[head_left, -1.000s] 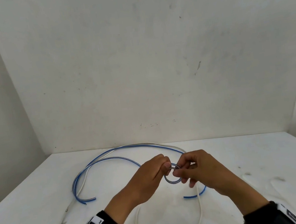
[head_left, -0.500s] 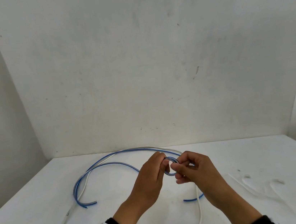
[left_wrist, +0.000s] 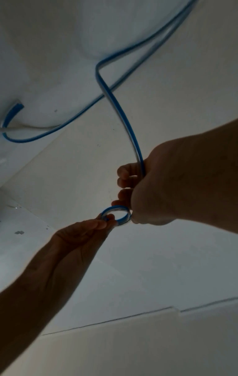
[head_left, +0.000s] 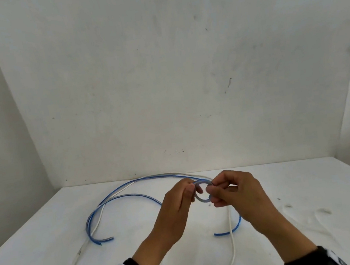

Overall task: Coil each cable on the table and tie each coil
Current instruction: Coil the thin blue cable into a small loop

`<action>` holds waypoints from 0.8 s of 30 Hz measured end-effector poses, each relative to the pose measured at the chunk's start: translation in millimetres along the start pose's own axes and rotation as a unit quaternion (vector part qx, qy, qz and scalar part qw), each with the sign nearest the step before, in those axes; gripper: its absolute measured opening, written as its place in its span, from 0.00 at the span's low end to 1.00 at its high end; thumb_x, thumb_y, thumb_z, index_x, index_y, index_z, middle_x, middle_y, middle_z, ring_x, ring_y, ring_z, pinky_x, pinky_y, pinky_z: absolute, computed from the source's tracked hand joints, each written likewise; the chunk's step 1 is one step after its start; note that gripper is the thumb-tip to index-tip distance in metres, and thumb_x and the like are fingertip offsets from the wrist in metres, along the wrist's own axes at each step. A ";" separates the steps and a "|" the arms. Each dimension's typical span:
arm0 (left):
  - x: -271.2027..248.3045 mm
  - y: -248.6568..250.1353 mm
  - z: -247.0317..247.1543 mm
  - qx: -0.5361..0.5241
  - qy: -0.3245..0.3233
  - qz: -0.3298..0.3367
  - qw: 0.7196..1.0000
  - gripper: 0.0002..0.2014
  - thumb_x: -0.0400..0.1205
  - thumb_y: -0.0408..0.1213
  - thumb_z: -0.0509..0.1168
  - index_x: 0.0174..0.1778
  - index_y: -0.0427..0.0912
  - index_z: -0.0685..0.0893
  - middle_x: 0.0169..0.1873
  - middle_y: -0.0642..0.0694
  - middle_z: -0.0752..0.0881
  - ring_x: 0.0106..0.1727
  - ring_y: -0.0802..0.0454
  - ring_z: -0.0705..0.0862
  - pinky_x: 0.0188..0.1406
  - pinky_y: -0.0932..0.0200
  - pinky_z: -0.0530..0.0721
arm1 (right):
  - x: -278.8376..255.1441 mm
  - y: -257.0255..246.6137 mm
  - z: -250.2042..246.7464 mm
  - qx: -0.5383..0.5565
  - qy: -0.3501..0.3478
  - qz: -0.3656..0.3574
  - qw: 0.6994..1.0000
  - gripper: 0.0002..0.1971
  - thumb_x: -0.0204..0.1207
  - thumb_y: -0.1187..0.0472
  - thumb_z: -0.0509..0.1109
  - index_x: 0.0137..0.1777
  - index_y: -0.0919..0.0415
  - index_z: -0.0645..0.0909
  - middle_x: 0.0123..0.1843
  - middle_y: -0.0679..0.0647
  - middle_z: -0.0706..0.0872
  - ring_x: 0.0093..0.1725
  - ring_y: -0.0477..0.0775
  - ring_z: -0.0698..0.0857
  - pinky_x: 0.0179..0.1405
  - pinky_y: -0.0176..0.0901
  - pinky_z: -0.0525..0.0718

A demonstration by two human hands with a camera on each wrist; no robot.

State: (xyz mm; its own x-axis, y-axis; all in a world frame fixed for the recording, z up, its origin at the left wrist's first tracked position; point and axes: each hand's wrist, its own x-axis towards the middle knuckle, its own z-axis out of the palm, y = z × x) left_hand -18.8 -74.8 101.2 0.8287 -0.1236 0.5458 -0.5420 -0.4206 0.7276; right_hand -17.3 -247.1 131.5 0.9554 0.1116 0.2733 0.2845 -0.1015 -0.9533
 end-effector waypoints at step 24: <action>-12.4 10.3 15.5 -0.066 0.064 -0.048 0.995 0.16 0.87 0.45 0.51 0.35 0.44 0.71 0.25 0.58 0.72 0.30 0.60 0.68 0.31 0.61 0.72 | -9.8 9.5 17.1 0.063 -0.068 0.008 0.996 0.01 0.73 0.68 0.75 0.43 0.65 0.86 0.36 0.60 0.90 0.37 0.55 0.91 0.33 0.44 0.89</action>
State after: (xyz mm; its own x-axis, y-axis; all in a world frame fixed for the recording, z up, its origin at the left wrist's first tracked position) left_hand -32.6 -91.6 95.5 0.8573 0.0303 0.5139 -0.4822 -0.3023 0.8222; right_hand -25.3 -232.2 117.5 0.9378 0.2451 0.2459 0.2488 0.0198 -0.9684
